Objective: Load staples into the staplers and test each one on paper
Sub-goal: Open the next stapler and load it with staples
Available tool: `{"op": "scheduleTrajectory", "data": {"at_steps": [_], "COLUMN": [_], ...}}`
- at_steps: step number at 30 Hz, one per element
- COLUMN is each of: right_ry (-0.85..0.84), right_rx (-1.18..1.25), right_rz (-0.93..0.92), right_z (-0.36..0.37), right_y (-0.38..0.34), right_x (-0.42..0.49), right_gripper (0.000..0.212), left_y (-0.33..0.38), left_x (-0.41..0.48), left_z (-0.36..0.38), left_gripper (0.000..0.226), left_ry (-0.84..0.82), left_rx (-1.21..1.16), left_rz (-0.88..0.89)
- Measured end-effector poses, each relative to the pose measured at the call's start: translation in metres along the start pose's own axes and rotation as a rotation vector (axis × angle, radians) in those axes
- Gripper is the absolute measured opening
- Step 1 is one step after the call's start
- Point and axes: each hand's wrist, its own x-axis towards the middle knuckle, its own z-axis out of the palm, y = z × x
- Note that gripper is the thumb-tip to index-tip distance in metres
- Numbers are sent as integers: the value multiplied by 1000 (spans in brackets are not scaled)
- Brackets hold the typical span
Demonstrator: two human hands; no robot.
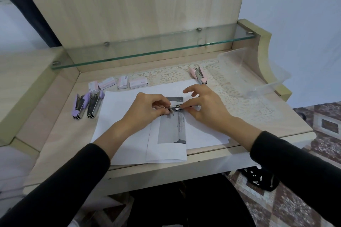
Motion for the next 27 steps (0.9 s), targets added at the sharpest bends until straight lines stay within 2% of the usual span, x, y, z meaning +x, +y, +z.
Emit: {"op": "scheduleTrajectory", "data": {"at_steps": [9,18,22,27], "right_ry": [-55,-33,-34,-25], "right_rx": [35,-39,38,112], "right_rz": [41,-67,-8,87], "right_z": [1,2,-1,-14], "right_y": [-1,-5,-3,-5], "right_x": [-4,1,-1,-3], "right_gripper": [6,15,9,6], "left_y": [-1,-3,-4,-1], "left_x": [1,1,-2,-4], "left_z": [0,0,0,2], "left_gripper": [19,22,24,27], "left_ry": [-13,-29,-50,-31], "left_rx": [-24,46,69,102], "left_rz": [-23,24,104,75]}}
